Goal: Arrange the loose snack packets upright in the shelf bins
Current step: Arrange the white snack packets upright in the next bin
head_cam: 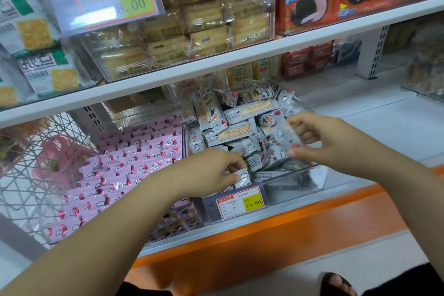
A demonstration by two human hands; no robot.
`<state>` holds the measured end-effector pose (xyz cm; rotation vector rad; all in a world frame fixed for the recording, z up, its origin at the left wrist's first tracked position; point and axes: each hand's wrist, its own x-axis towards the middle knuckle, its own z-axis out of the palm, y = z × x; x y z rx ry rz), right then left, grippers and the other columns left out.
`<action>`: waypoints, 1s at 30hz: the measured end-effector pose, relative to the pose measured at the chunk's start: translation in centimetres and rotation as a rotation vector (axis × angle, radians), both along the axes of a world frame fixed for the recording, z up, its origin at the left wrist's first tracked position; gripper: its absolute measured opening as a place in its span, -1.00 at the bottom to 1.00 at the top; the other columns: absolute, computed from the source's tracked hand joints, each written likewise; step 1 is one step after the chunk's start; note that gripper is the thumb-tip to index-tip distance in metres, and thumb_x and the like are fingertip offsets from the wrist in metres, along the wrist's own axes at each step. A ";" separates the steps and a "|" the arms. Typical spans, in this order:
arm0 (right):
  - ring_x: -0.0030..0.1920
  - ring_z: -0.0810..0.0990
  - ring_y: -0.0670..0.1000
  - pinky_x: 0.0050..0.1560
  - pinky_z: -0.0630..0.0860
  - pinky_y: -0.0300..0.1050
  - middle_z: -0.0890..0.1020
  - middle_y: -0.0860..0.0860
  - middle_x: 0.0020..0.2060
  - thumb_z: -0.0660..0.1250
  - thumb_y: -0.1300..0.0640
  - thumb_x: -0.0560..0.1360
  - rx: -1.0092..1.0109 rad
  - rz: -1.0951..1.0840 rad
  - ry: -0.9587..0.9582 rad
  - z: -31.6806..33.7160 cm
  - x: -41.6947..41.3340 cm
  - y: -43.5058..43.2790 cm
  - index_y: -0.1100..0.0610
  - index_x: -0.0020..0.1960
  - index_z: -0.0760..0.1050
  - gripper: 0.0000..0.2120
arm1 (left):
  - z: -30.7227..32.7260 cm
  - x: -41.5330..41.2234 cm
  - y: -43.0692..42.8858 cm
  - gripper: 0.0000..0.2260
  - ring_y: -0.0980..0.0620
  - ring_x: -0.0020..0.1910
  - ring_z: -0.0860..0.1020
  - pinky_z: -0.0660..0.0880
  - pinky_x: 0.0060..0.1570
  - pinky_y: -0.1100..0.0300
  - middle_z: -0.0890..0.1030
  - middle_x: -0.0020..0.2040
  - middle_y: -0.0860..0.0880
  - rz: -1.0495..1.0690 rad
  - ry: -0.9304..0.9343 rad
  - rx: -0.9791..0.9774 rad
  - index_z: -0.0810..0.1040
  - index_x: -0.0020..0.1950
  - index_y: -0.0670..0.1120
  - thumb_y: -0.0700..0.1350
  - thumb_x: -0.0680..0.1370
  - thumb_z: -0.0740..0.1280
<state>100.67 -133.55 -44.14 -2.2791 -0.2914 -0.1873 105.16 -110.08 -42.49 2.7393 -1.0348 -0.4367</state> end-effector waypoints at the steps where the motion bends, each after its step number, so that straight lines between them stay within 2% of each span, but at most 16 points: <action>1: -0.04 0.63 -0.07 0.04 0.54 -0.17 0.64 -0.07 -0.07 0.47 0.12 0.39 0.141 0.008 0.022 0.2 -0.2 -0.1 -0.18 0.10 0.38 -0.59 | 0.0 0.0 0.0 -0.74 0.57 -0.38 0.35 0.27 -0.37 0.59 0.35 -0.25 0.29 0.000 0.001 -0.001 0.48 0.31 0.00 -0.04 0.62 0.24; 4: 0.01 0.66 -0.08 0.09 0.55 -0.09 0.69 -0.04 -0.01 0.40 0.11 0.38 0.395 0.065 0.115 0.6 -0.5 -0.4 -0.02 0.29 0.33 -0.48 | 0.0 0.0 0.0 -0.73 0.59 -0.39 0.33 0.27 -0.37 0.60 0.34 -0.26 0.29 -0.001 0.003 -0.006 0.47 0.31 -0.01 -0.05 0.62 0.24; 8: 0.04 0.66 -0.03 0.15 0.50 0.00 0.70 -0.03 -0.01 0.34 0.08 0.36 0.495 0.106 0.164 0.4 -0.5 -0.4 0.01 0.34 0.28 -0.43 | 0.1 -0.1 -0.1 -0.73 0.56 -0.41 0.34 0.27 -0.39 0.58 0.32 -0.29 0.28 0.000 -0.004 -0.004 0.47 0.32 -0.01 -0.05 0.62 0.24; 10: 0.02 0.66 0.00 0.16 0.49 0.05 0.70 0.00 -0.02 0.33 0.10 0.44 0.500 0.105 0.166 0.2 -0.3 -0.3 0.00 0.36 0.28 -0.48 | 0.1 -0.1 -0.1 -0.73 0.57 -0.41 0.34 0.28 -0.38 0.58 0.33 -0.29 0.28 -0.002 -0.006 -0.003 0.47 0.32 -0.01 -0.05 0.62 0.24; 12: 0.02 0.65 0.17 0.18 0.49 0.19 0.67 0.16 0.00 0.35 0.09 0.51 0.532 0.066 0.163 -0.2 0.1 -0.2 -0.03 0.33 0.34 -0.58 | 0.1 -0.1 0.0 -0.73 0.58 -0.41 0.33 0.28 -0.37 0.59 0.33 -0.28 0.27 -0.004 -0.009 -0.003 0.46 0.32 -0.02 -0.05 0.62 0.23; 13: 0.04 0.61 0.26 0.20 0.46 0.25 0.63 0.24 0.04 0.34 0.05 0.48 0.555 0.049 0.156 -0.3 0.3 -0.1 -0.07 0.28 0.39 -0.62 | 0.1 -0.2 0.0 -0.73 0.59 -0.41 0.33 0.28 -0.37 0.60 0.33 -0.28 0.27 -0.006 -0.010 -0.005 0.46 0.32 -0.02 -0.05 0.62 0.23; 14: 0.06 0.59 0.27 0.23 0.44 0.27 0.60 0.23 0.10 0.29 0.02 0.43 0.574 0.036 0.139 -0.4 0.4 0.2 -0.13 0.21 0.44 -0.66 | 0.1 -0.2 0.0 -0.73 0.59 -0.41 0.32 0.28 -0.37 0.60 0.32 -0.28 0.26 -0.006 -0.010 -0.006 0.46 0.32 -0.02 -0.05 0.62 0.23; 16: 0.15 0.59 0.09 0.27 0.43 0.18 0.57 0.06 0.19 0.24 0.00 0.44 0.553 0.023 0.083 -0.6 0.5 0.8 -0.25 0.14 0.44 -0.70 | 0.1 -0.1 -0.1 -0.72 0.58 -0.42 0.32 0.27 -0.38 0.60 0.32 -0.29 0.26 -0.003 -0.011 -0.004 0.46 0.33 -0.02 -0.05 0.62 0.23; 17: 0.15 0.58 -0.04 0.26 0.46 0.05 0.55 -0.01 0.19 0.23 0.03 0.50 0.541 0.014 0.047 -0.7 0.6 1.1 -0.27 0.17 0.41 -0.71 | 0.1 -0.1 -0.1 -0.72 0.57 -0.42 0.33 0.27 -0.39 0.60 0.31 -0.30 0.26 -0.002 -0.014 -0.001 0.46 0.33 -0.02 -0.05 0.62 0.23; 18: 0.07 0.58 -0.19 0.19 0.50 -0.15 0.56 -0.08 0.13 0.21 0.09 0.56 0.541 0.003 0.012 -0.7 0.6 1.5 -0.25 0.21 0.36 -0.69 | 0.1 -0.1 -0.1 -0.72 0.57 -0.43 0.33 0.27 -0.40 0.59 0.31 -0.31 0.26 -0.003 -0.016 0.001 0.46 0.33 -0.02 -0.05 0.62 0.23; 19: -0.06 0.57 -0.31 0.03 0.50 -0.35 0.57 -0.16 0.04 0.19 0.17 0.59 0.544 -0.006 -0.017 -0.6 0.4 2.0 -0.21 0.25 0.31 -0.66 | 0.1 -0.1 -0.1 -0.72 0.56 -0.43 0.33 0.27 -0.40 0.59 0.31 -0.32 0.25 -0.004 -0.019 0.005 0.46 0.33 -0.02 -0.05 0.62 0.23; 20: -0.14 0.56 -0.33 -0.11 0.48 -0.43 0.59 -0.21 -0.05 0.19 0.22 0.59 0.544 -0.006 -0.037 -0.6 0.3 2.6 -0.18 0.28 0.28 -0.62 | 0.2 -0.1 -0.1 -0.72 0.55 -0.43 0.34 0.27 -0.40 0.58 0.32 -0.32 0.25 -0.006 -0.023 0.008 0.46 0.33 -0.02 -0.05 0.62 0.23; 23: -0.16 0.58 -0.22 -0.14 0.52 -0.25 0.63 -0.19 -0.10 0.27 0.27 0.54 0.518 0.045 -0.060 -0.7 0.0 4.1 -0.16 0.30 0.26 -0.53 | 0.2 -0.3 -0.1 -0.71 0.43 -0.34 0.42 0.25 -0.41 0.56 0.39 -0.18 0.31 -0.019 -0.046 0.021 0.44 0.34 -0.02 -0.04 0.62 0.23; 25: -0.15 0.55 -0.20 -0.13 0.53 -0.26 0.60 -0.10 -0.13 0.29 0.31 0.52 0.459 0.074 -0.063 -0.8 0.0 4.5 -0.11 0.35 0.25 -0.48 | 0.2 -0.2 0.0 -0.69 0.28 -0.33 0.42 0.26 -0.40 0.56 0.49 -0.14 0.16 -0.021 -0.069 0.029 0.43 0.36 -0.01 -0.02 0.63 0.22; 28: -0.21 0.50 -0.23 -0.16 0.49 -0.30 0.48 -0.16 -0.19 0.29 0.36 0.50 0.258 0.116 -0.096 -1.1 -0.1 4.5 -0.11 0.38 0.22 -0.40 | 0.1 -0.1 0.1 -0.69 0.30 -0.41 0.31 0.26 -0.39 0.56 0.54 -0.08 0.03 -0.023 -0.084 0.025 0.43 0.36 0.00 -0.02 0.62 0.22; 30: -0.30 0.48 -0.17 -0.21 0.53 -0.19 0.42 -0.18 -0.29 0.31 0.34 0.49 0.136 0.124 -0.124 -1.1 -0.2 4.2 -0.23 0.33 0.22 -0.38 | 0.1 -0.1 0.1 -0.69 0.32 -0.42 0.32 0.25 -0.39 0.58 0.54 -0.08 0.07 -0.021 -0.077 0.028 0.43 0.36 0.00 -0.02 0.62 0.22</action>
